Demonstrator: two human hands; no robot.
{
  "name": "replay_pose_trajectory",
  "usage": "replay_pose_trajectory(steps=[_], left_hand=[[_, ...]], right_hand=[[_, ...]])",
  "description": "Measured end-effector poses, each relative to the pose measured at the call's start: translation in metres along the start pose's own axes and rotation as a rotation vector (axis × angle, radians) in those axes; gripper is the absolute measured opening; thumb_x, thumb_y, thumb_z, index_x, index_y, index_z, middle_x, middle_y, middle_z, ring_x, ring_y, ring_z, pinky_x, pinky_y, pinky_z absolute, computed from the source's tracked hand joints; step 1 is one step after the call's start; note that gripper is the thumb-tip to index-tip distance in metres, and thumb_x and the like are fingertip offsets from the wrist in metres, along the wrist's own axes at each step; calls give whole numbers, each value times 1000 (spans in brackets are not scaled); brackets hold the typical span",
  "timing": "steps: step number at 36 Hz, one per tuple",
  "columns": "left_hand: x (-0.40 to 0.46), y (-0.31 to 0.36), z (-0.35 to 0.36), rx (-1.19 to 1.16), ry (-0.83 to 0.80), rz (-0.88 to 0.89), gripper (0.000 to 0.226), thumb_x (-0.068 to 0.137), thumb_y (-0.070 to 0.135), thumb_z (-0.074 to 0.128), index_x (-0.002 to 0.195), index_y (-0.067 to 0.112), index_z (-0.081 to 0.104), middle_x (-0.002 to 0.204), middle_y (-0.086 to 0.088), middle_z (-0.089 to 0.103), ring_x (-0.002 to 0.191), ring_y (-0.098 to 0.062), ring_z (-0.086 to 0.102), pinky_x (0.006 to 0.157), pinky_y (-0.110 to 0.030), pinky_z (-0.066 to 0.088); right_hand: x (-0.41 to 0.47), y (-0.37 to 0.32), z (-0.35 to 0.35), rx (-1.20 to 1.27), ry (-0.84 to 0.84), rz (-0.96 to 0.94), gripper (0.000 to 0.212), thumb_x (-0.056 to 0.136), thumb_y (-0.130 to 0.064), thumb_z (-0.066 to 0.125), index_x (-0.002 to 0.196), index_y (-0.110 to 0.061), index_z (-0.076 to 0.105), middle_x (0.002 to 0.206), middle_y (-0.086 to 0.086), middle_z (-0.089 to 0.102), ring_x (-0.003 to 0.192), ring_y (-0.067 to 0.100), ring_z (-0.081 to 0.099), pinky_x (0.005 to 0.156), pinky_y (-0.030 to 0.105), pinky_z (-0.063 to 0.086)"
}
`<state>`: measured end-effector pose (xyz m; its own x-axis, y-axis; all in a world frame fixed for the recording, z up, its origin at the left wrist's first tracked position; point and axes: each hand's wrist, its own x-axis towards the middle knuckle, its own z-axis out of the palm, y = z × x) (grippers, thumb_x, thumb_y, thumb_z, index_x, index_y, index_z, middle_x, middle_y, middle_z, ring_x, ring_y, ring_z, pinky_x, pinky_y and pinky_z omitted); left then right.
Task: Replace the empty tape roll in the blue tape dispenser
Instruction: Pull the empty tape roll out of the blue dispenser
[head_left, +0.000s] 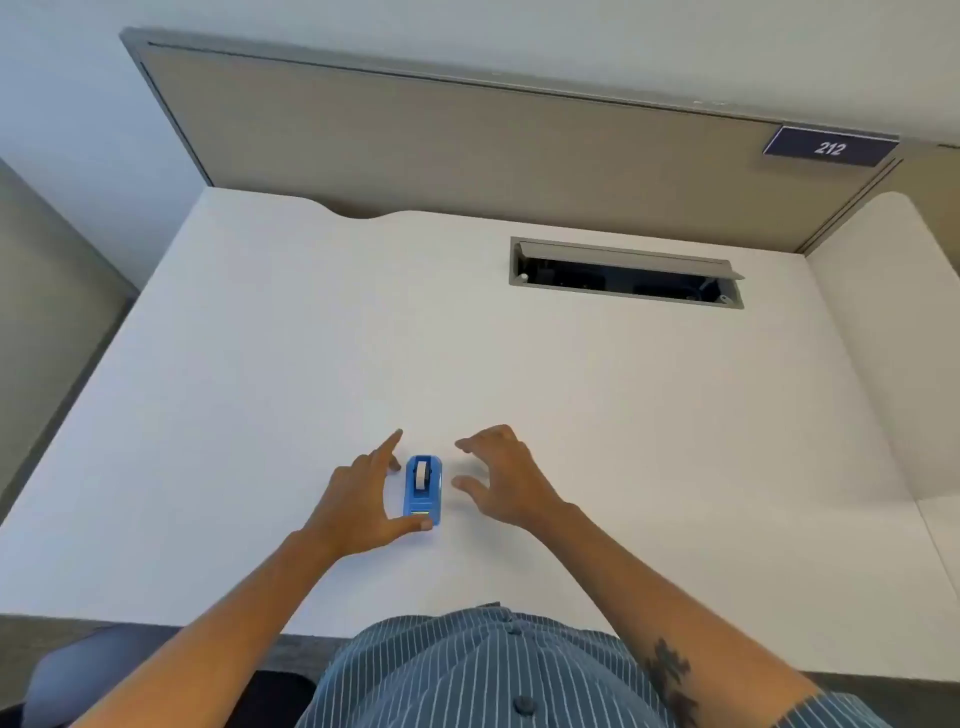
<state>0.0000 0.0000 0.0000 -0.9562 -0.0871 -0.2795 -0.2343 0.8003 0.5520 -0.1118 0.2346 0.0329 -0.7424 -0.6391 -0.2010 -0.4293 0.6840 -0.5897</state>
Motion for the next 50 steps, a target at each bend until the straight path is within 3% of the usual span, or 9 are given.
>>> replay_pose_trajectory(steps=[4, 12, 19, 31, 50], left_hand=[[0, -3, 1, -10, -35, 27, 137, 58, 92, 75, 167, 28, 22, 150, 8, 58, 132, -16, 58, 112, -44, 43], [1, -2, 7, 50, -23, 65, 126, 62, 84, 79, 164, 23, 34, 157, 5, 52, 138, -21, 53, 112, -46, 41], [4, -4, 6, 27, -8, 71, 114, 67, 81, 79, 160, 27, 41, 155, 8, 54, 136, -21, 54, 110, -44, 39], [9, -10, 6, 6, 8, 90, 106, 69, 80, 80, 156, 28, 46, 152, 8, 56, 134, -19, 55, 111, -42, 36], [9, -12, 9, 6, 24, 97, 105, 69, 81, 78, 154, 28, 47, 150, 7, 58, 131, -19, 56, 111, -41, 36]], right_hand=[[8, -16, 9, -6, -90, -16, 60, 97, -38, 77, 149, -15, 59, 143, 4, 64, 141, 25, 45, 111, 47, 44], [24, -27, 31, -4, -88, -18, 58, 90, -41, 81, 139, -16, 63, 128, 2, 61, 126, 25, 49, 91, 33, 39], [30, -33, 34, -60, -104, -53, 50, 88, -38, 81, 131, -16, 68, 124, 1, 60, 122, 25, 50, 94, 48, 52], [34, -35, 34, -157, -129, -69, 46, 96, -30, 75, 137, -12, 65, 135, 4, 59, 129, 26, 49, 100, 45, 50], [30, -40, 32, -129, -62, -84, 37, 96, -23, 74, 130, -14, 63, 129, 1, 61, 123, 23, 51, 98, 41, 50]])
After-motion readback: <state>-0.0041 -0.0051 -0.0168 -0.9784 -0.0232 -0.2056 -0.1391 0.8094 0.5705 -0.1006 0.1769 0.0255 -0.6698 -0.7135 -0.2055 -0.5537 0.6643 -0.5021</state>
